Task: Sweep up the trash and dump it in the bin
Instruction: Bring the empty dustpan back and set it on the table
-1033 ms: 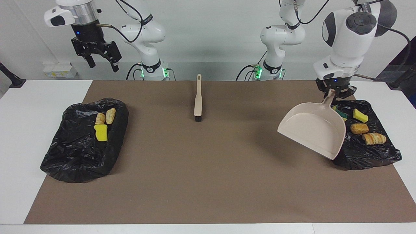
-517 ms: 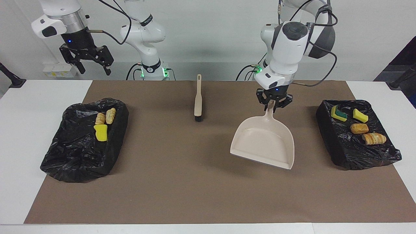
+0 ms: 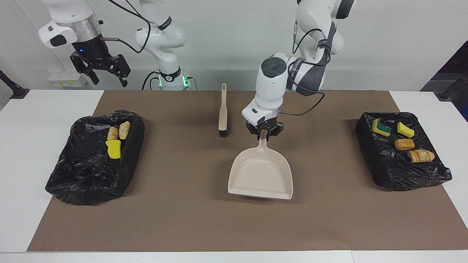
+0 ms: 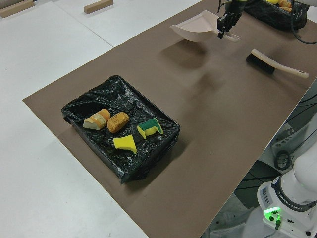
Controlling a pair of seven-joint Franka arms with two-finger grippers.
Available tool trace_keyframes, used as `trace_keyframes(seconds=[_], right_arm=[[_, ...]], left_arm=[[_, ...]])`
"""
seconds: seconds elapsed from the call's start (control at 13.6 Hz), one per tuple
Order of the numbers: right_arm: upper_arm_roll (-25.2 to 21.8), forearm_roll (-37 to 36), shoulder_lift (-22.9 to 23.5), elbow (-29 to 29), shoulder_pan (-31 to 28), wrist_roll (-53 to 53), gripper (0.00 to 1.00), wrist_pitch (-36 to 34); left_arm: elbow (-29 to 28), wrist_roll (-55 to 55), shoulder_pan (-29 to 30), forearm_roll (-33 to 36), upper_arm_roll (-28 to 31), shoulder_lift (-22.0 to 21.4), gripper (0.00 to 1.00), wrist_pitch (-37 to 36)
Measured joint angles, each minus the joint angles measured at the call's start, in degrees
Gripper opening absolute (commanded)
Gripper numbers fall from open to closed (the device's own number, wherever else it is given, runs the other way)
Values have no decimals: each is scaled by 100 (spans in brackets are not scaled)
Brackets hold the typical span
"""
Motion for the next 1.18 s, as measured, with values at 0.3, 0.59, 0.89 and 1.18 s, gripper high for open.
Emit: trace_keyframes(seconds=[0.3,0.59,0.89,1.18], right_arm=[[4,-3,-40,-82,2,-10,100,0],[-8,1,-67,-92,-3,-10,100,0],[-4,1,-68,-95,1,-10,100,0],[10,2,-68,-97,1,-10,100,0]], left_arm=[[161,-437,-68,-17,4,128,0,124],[273,-832,-120,-254,2,294,0,454],[288,-1139,-425,-325,1,658,0,680],[302,-1223,-704,-336,2,917,10,795]])
